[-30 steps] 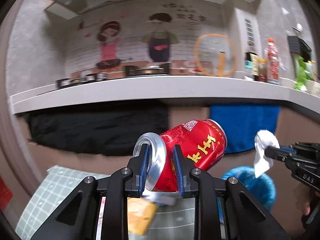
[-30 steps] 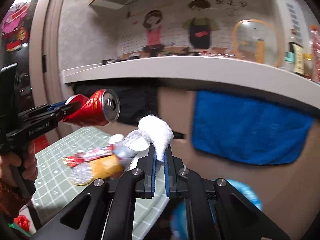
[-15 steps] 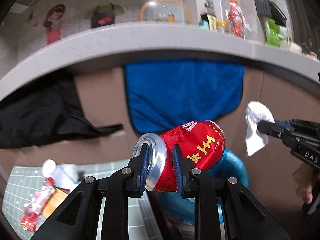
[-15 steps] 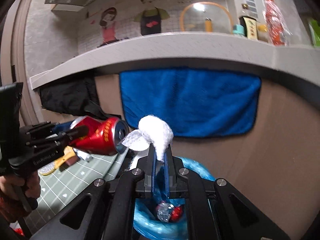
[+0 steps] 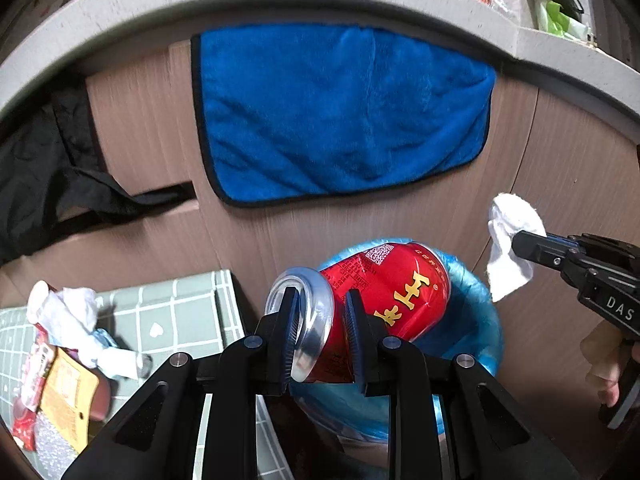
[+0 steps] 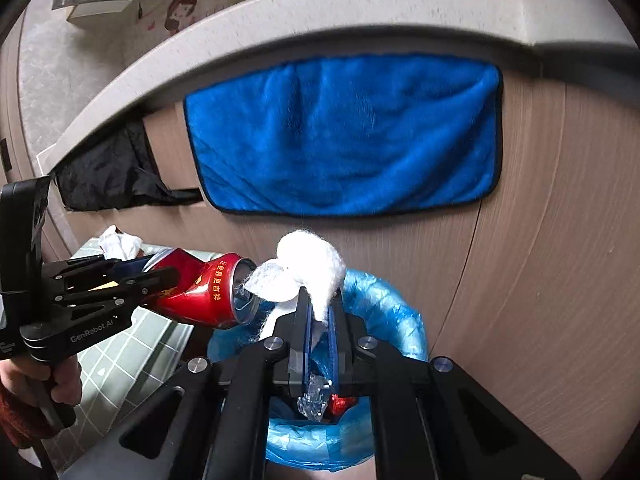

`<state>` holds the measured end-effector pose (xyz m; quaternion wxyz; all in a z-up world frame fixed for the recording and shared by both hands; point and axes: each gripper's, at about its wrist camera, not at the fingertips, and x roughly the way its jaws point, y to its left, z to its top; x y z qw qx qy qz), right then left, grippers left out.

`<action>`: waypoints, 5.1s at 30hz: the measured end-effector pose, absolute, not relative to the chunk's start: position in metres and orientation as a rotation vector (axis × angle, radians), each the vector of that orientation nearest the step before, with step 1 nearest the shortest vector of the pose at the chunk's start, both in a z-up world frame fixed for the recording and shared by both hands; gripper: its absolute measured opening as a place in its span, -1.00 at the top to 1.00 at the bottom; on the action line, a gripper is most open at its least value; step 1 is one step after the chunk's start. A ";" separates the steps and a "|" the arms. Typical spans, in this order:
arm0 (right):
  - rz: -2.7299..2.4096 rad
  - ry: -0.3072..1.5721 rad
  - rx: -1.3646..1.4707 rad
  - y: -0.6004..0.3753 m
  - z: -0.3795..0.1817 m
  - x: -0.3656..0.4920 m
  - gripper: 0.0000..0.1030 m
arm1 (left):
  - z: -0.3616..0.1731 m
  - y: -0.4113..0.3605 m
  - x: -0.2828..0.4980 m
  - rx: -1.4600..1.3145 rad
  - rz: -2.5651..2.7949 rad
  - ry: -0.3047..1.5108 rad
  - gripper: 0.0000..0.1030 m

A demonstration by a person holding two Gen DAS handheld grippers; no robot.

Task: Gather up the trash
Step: 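Lift the red can and white tissue and carry both over the bin, then open both tools to drop the can and tissue into the bin, then return to the table and grasp crumpled white tissue with the right tool, then lift the white tissue with the right tool while the left tool grasps the red snack wrapper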

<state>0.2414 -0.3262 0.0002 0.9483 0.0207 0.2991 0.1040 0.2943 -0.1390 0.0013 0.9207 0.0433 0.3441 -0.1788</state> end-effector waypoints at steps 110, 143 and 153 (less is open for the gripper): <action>0.603 0.725 -0.237 0.030 -0.033 0.313 0.53 | -0.057 0.282 0.164 -0.436 0.052 0.711 0.55; 0.724 0.816 -0.144 -0.015 -0.045 0.236 0.59 | -0.083 0.326 0.186 -0.623 0.165 0.761 0.53; 0.691 0.871 -0.141 -0.025 -0.073 0.218 0.54 | -0.117 0.321 0.203 -0.744 0.122 0.831 0.53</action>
